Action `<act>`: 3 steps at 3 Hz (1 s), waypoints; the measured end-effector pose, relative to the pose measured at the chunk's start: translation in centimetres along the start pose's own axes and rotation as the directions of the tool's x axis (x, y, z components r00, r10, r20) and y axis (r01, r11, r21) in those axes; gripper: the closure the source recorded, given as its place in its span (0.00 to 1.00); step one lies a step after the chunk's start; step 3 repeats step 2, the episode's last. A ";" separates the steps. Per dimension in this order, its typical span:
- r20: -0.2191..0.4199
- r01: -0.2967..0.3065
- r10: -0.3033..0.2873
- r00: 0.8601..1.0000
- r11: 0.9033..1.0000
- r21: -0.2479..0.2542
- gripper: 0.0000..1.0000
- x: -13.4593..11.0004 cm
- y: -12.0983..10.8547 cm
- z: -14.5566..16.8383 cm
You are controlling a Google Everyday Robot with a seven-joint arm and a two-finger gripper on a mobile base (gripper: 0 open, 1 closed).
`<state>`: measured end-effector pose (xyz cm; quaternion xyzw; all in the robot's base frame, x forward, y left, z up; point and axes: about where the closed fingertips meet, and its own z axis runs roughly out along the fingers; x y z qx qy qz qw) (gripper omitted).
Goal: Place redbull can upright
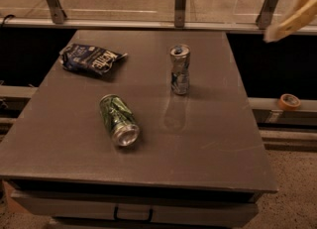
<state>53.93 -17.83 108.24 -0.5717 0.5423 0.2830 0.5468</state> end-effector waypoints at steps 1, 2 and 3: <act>-0.109 0.197 -0.176 0.978 0.952 0.233 0.00 -10.5 0.9 -6.6; -0.119 0.236 -0.212 0.970 0.940 0.247 0.00 -13.3 1.6 -6.5; -0.119 0.236 -0.212 0.970 0.940 0.247 0.00 -13.3 1.6 -6.5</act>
Offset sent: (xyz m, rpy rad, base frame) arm -0.0442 -0.0238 0.0927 -0.0614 -0.2014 -0.1773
